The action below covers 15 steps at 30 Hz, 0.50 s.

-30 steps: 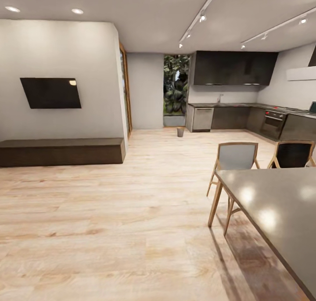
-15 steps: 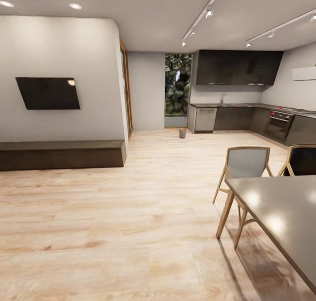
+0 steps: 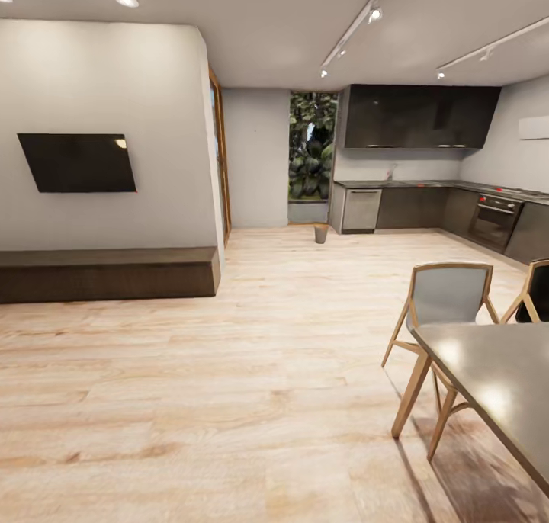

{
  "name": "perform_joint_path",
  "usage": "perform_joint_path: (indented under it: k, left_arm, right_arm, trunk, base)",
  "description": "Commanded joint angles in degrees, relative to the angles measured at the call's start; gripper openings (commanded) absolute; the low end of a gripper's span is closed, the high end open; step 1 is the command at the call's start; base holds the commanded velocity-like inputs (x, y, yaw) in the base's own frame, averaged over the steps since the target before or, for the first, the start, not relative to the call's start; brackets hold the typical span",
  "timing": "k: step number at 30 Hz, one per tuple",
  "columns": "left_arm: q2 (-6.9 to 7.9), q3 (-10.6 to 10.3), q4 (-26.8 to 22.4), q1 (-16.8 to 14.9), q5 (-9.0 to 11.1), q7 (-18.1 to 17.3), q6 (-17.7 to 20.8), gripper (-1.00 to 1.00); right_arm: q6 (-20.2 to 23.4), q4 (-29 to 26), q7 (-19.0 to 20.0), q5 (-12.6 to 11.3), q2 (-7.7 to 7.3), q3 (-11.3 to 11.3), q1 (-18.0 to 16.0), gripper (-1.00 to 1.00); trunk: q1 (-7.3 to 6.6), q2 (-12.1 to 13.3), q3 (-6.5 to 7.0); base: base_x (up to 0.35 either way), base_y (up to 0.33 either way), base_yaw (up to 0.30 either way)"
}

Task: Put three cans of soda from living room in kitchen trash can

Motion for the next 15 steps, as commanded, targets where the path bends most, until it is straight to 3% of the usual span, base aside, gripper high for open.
perform_joint_path:
  k: [1, 4, 15]
  left_arm:
    - [0.02, -0.01, -0.10, 0.00, 0.44, 0.00, 0.00, 1.00]
    - [0.08, -0.02, -0.48, 0.00, 1.86, -0.02, 0.00, 1.00]
    - [0.04, -0.02, -1.17, 0.00, 2.32, -0.02, 0.00, 1.00]
  right_arm:
    - [0.00, 0.00, 0.01, 0.00, 0.01, 0.00, -0.01, 1.00]
    - [0.00, -0.02, -0.01, -0.14, -0.04, -0.13, 0.00, 1.00]
    - [0.00, 0.00, 0.00, -0.24, -0.13, -0.15, 0.00, 1.00]
  trunk:
    - [0.00, 0.00, 0.00]
    - [0.00, 0.00, 0.00]
    - [0.00, 0.00, 0.00]
  base:
    - [0.334, 0.026, 0.000]
    - [0.335, 0.010, 0.000]
    - [0.336, 0.001, 0.000]
